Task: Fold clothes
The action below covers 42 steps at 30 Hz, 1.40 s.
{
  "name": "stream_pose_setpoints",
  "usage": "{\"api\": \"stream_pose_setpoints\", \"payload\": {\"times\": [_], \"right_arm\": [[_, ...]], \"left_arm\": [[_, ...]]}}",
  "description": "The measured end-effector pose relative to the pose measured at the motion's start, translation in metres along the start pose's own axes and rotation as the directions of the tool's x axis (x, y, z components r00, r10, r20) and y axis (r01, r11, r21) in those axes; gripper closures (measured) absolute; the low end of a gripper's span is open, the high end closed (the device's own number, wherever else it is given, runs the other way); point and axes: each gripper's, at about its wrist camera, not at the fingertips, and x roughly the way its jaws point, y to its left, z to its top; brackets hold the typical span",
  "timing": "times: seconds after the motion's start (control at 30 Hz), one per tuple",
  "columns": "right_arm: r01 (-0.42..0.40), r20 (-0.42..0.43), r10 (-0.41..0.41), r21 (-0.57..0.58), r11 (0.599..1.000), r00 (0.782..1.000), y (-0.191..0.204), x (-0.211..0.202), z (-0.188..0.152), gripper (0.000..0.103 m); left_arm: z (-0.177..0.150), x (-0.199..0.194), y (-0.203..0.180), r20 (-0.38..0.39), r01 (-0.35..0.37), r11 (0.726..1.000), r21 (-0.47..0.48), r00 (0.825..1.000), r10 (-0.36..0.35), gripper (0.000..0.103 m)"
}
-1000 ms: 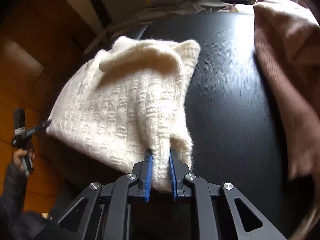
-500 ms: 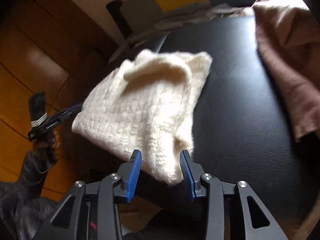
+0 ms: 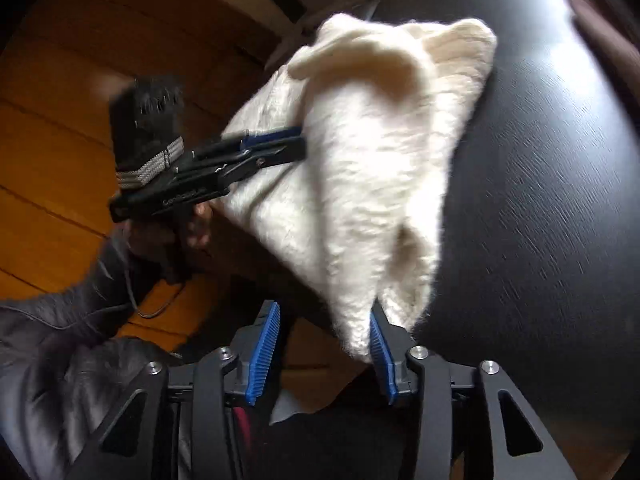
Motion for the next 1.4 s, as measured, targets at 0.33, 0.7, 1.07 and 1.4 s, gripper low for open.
{"api": "stream_pose_setpoints", "payload": {"times": [0.33, 0.7, 1.07, 1.4], "right_arm": [[0.471, 0.347, -0.422, -0.069, 0.879, 0.838, 0.048, -0.053, 0.014, 0.021], [0.748, 0.404, -0.632, -0.305, 0.589, 0.662, 0.07, 0.04, 0.103, 0.025], [0.469, 0.362, -0.528, 0.243, 0.849, 0.769, -0.029, -0.008, 0.134, 0.081], [0.578, 0.481, -0.556, 0.119, 0.807, 0.678, 0.044, -0.008, 0.132, 0.03]], "left_arm": [[-0.006, -0.037, 0.021, 0.096, -0.086, 0.989, -0.124, 0.991, 0.098, 0.076], [-0.036, -0.061, 0.054, 0.124, -0.29, 0.95, -0.113, 0.945, 0.303, 0.075], [-0.092, -0.082, 0.063, 0.126, -0.19, 0.951, -0.243, 0.966, 0.225, 0.075], [-0.144, -0.214, 0.178, 0.287, -0.196, 0.84, -0.506, 0.88, 0.378, 0.061]]}}
